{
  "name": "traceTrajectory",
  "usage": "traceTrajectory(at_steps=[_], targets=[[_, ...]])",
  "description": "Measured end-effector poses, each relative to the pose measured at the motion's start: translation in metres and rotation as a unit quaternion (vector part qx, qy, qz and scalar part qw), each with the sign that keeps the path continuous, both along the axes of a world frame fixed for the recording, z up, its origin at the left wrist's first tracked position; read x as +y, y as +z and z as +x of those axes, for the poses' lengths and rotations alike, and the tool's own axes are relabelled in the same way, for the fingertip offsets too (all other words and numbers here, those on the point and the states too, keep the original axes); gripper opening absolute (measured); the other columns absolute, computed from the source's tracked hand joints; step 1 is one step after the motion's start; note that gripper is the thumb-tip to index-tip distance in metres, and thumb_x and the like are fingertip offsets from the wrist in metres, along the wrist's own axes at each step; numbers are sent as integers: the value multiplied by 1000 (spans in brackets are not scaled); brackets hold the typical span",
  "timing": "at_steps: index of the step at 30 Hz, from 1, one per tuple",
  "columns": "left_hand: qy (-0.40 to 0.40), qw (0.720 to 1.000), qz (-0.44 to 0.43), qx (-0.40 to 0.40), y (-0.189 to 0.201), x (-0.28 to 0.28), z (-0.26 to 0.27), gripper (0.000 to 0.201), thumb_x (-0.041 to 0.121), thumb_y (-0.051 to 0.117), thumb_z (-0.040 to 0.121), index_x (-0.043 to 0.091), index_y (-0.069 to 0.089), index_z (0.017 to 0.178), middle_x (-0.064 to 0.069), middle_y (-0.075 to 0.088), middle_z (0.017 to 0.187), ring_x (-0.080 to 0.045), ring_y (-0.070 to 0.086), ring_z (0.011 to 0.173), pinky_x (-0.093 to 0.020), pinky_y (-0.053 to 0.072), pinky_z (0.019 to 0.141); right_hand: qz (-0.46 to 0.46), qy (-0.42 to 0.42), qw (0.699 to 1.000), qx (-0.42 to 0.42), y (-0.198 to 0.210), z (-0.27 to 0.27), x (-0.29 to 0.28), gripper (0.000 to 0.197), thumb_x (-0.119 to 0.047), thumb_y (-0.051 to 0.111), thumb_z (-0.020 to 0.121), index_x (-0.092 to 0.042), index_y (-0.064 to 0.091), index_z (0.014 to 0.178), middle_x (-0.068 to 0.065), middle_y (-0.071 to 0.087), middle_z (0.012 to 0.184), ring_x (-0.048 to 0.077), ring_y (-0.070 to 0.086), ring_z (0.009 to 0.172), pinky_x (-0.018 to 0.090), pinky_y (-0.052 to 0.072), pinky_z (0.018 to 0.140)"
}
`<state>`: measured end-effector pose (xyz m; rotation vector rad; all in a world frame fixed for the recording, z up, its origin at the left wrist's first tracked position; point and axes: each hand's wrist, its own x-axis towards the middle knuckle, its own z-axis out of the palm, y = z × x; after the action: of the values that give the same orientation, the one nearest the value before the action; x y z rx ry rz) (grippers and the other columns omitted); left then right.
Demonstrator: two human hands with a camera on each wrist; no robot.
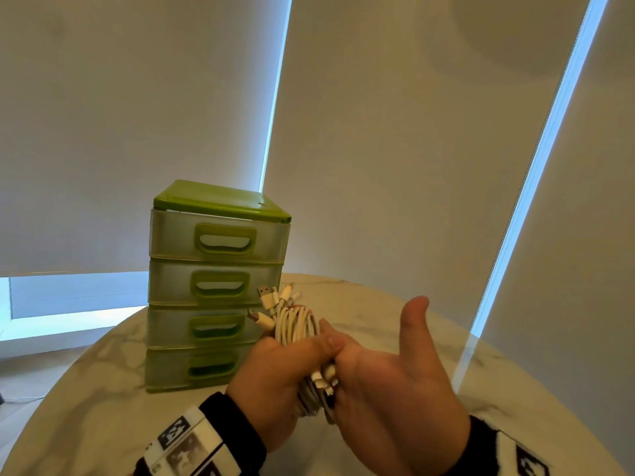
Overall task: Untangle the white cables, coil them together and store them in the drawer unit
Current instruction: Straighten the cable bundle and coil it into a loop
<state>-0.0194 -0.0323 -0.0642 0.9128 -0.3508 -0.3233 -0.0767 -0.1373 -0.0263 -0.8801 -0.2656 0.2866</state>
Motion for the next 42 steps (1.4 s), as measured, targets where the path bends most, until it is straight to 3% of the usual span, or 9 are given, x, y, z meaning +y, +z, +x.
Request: traceTrajectory(at_steps=[4,6,8,14,18,24,30,37,42], targets=[[38,996,-69,31,5,4,4,7,9,62,58,15,65,62,-12,50,62,-24,49,53,-33,42,53,-152,-143,978,-11,-10,-4,-34,74,-43,81,67,-16,53,130,11,59,82,26,59,68,40,48,60],[38,991,-126,41,7,9,9,11,10,57,60,18,62,66,-6,53,66,-22,52,58,-33,46,54,-517,-159,835,-103,-11,-13,-52,32,-22,72,85,-26,65,116,0,66,89,16,64,77,38,55,77],[9,985,-166,50,8,13,12,13,9,59,60,18,58,71,-6,53,72,-23,53,61,-34,47,53,-686,-51,716,-121,-8,-23,-67,15,-37,60,94,-32,73,99,-9,71,94,5,65,88,32,51,94],[-96,993,-60,36,-1,5,4,28,5,65,52,14,66,78,-10,62,75,-36,71,75,-53,55,67,-741,-193,639,-70,-16,-12,-85,22,-50,70,81,-29,64,81,-11,55,61,2,49,57,21,39,59],[-147,984,101,-1,-10,-6,-11,39,7,69,40,6,70,78,-19,61,75,-45,70,85,-59,50,76,-666,-287,684,-78,-14,2,-72,17,-33,69,84,-29,57,95,-6,58,68,8,54,57,25,40,57],[-36,991,126,-14,-13,-7,-3,31,8,66,57,-3,59,84,-20,49,69,-28,53,56,-35,44,56,-259,-214,942,4,-5,7,-52,17,3,43,95,-4,52,107,17,68,86,21,57,58,32,37,52],[47,991,122,-25,-14,-5,7,5,12,71,69,12,70,64,-20,53,69,-29,52,60,-38,41,60,-217,-226,950,10,-21,-6,-50,14,-4,51,95,3,59,105,16,71,79,19,59,51,27,38,44],[52,992,96,-57,-15,-11,-2,70,49,79,67,-13,55,88,-24,55,75,-35,54,69,-44,44,65,-274,-231,931,-64,-36,-8,-30,21,-21,68,87,-28,77,105,9,51,66,18,44,55,32,39,50],[32,993,98,-55,-10,-8,-7,54,41,85,54,-2,59,73,-16,50,60,-24,54,53,-30,45,48,-348,-219,905,-110,-42,-10,-27,23,-9,63,90,-26,78,90,8,54,59,25,48,56,36,43,58]])
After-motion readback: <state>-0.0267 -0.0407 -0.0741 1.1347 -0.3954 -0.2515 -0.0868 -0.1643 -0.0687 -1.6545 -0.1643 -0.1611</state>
